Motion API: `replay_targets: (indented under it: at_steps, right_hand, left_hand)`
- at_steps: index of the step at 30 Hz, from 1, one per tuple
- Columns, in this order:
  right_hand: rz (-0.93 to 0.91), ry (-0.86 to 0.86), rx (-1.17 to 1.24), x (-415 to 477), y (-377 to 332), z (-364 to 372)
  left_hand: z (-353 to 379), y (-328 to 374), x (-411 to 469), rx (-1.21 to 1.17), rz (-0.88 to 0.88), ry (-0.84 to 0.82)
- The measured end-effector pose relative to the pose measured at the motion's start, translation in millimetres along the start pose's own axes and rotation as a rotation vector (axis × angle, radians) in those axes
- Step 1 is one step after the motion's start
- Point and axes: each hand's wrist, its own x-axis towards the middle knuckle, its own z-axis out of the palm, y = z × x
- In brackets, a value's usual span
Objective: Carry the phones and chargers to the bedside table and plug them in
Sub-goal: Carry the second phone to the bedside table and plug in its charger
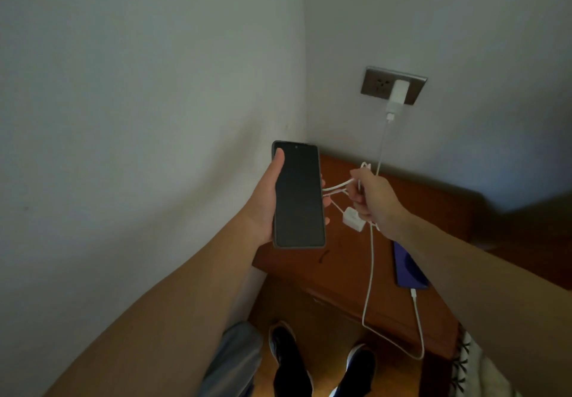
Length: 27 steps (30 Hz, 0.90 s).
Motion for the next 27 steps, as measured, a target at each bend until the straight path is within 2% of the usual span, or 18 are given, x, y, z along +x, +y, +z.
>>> replay_targets:
  at_steps: [4,12,15,18,22,25,27]
  right_hand:
    - [0.002,0.055,-0.136,8.7,37.7,5.7]
    - [0.077,-0.022,-0.192,-2.0,126.5,34.1]
    - [0.132,-0.022,-0.341,-3.8,148.7,45.3]
    - [0.184,-0.174,-0.591,2.3,168.4,55.2]
    - [0.29,-0.287,-0.897,14.7,175.1,53.0]
    - [0.405,-0.237,-0.943,28.5,158.1,34.4]
    - [0.334,-0.132,-1.015,56.3,145.9,24.5]
  left_hand:
    - [-16.1,-19.1,10.8,0.071,-0.048,0.077]
    - [-42.2,-52.0,21.0,0.242,-0.173,0.209]
    - [-56.1,-63.5,25.1,0.299,-0.211,0.241]
    - [-70.2,-77.3,30.3,0.338,-0.229,0.239]
    - [-86.9,-94.5,43.9,0.371,-0.239,0.268]
    - [-96.4,-98.8,57.3,0.366,-0.227,0.281]
    - [-100.8,-99.3,68.3,0.329,-0.227,0.283]
